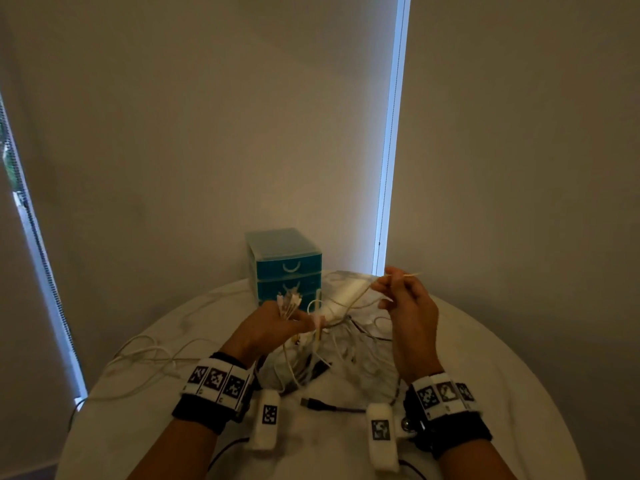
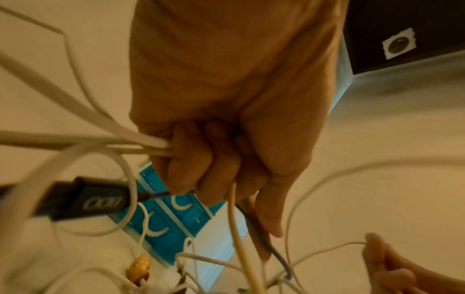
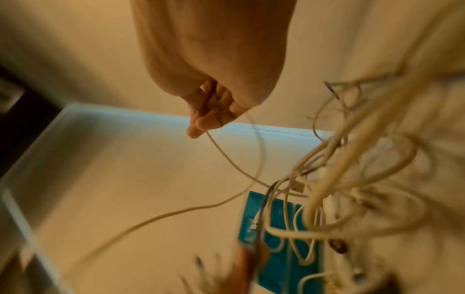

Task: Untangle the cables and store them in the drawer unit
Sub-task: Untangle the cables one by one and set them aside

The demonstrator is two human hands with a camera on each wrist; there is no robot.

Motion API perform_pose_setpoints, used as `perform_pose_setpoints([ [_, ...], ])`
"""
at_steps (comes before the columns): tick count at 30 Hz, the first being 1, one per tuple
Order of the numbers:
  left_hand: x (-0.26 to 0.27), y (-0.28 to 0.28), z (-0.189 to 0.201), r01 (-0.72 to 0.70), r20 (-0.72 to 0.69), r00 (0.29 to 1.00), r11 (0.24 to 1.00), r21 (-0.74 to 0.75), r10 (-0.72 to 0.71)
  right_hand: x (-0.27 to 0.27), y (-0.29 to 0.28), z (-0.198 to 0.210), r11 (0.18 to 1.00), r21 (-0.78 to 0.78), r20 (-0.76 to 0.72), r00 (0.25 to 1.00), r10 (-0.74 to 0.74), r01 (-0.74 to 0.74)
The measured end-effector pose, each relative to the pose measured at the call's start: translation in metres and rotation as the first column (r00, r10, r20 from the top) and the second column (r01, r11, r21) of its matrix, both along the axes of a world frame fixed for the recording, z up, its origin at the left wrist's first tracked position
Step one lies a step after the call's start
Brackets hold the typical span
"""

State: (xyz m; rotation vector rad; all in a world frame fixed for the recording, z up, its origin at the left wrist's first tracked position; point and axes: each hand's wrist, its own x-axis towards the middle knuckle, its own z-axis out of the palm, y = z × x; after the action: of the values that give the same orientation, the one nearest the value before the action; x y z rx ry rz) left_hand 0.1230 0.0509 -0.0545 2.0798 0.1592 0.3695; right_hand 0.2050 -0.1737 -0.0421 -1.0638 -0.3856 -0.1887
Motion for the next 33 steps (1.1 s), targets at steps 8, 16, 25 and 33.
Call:
perform_pose_setpoints([
  [8, 0.004, 0.014, -0.006, -0.113, -0.108, 0.985, 0.975, 0.192, 0.135, 0.0, -0.022, 0.014, 0.635, 0.705, -0.073, 0.858, 0.508, -0.316],
  [16, -0.003, -0.032, 0.008, 0.106, 0.163, 0.977, 0.978, 0.178, -0.135, -0.02, 0.004, 0.015, 0.755, 0.39, -0.051, 0.807, 0.589, -0.527],
  [25, -0.004, -0.032, 0.01, -0.12, 0.355, 0.929, 0.992, 0.039, 0.098, -0.03, 0.005, 0.018, 0.769, 0.232, -0.037, 0.785, 0.619, -0.595],
  [33, -0.003, -0.029, 0.01, -0.04, 0.297, 0.955, 0.985, 0.167, -0.011, -0.023, 0.003, 0.015, 0.823, 0.153, -0.023, 0.83, 0.557, -0.547],
])
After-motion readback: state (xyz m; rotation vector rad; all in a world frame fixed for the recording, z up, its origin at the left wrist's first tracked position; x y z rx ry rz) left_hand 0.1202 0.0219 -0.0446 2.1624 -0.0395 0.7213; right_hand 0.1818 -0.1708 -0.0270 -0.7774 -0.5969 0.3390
